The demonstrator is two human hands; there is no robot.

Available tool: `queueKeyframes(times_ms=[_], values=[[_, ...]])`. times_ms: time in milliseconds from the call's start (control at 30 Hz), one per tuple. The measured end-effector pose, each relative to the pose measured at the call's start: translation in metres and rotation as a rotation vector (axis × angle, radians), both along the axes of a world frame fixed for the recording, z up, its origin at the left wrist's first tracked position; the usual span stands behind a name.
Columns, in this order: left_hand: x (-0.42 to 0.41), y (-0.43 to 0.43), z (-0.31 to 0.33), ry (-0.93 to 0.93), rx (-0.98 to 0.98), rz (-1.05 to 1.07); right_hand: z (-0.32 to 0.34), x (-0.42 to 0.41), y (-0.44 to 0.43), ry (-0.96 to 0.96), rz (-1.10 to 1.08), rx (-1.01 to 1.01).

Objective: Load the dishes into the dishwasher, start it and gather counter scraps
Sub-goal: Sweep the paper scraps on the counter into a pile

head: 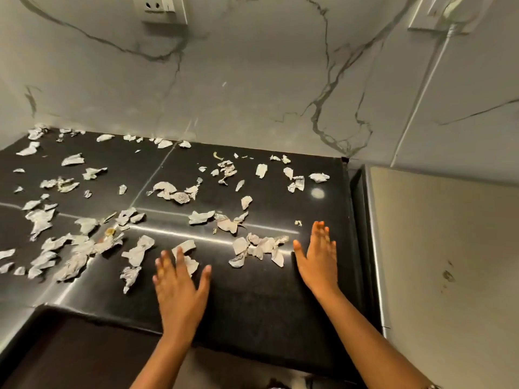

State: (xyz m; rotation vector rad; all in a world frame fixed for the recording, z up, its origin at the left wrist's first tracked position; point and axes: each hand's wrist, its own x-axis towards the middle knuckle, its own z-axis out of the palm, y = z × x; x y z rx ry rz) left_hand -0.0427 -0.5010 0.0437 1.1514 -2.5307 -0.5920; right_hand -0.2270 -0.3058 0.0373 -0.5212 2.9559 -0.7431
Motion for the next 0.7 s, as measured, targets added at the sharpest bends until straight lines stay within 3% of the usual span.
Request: queueKeyframes(times_ms=[67,233,300,367,433,500,600,700], values=[[-0.003,-0.006,-0.004,-0.051,0.066,0.002,0.001,-0.013,-0.017,-0.004,0.043,0.133],[-0.058,-0.017,-0.009,-0.146,-0.008,-0.230,0.001,-0.029,-0.058,-0.011,0.318,0.265],[-0.074,-0.024,-0.009,-0.127,0.014,-0.390,0.003,-0.033,-0.059,-0.034,0.394,0.206],[-0.082,-0.035,-0.008,-0.015,0.087,-0.446,0.006,-0.041,-0.053,-0.136,0.414,-0.012],[-0.088,-0.051,-0.008,0.131,0.095,-0.320,0.008,-0.054,-0.042,-0.159,0.367,-0.215],[-0.099,-0.070,-0.007,0.179,0.090,-0.145,0.005,-0.079,-0.034,-0.046,0.242,-0.223],[-0.117,-0.087,-0.008,-0.046,-0.004,-0.089,-0.001,-0.137,-0.031,0.066,0.023,-0.131],[-0.127,-0.090,-0.010,-0.212,-0.090,-0.185,0.007,-0.188,-0.047,-0.046,-0.054,-0.123]])
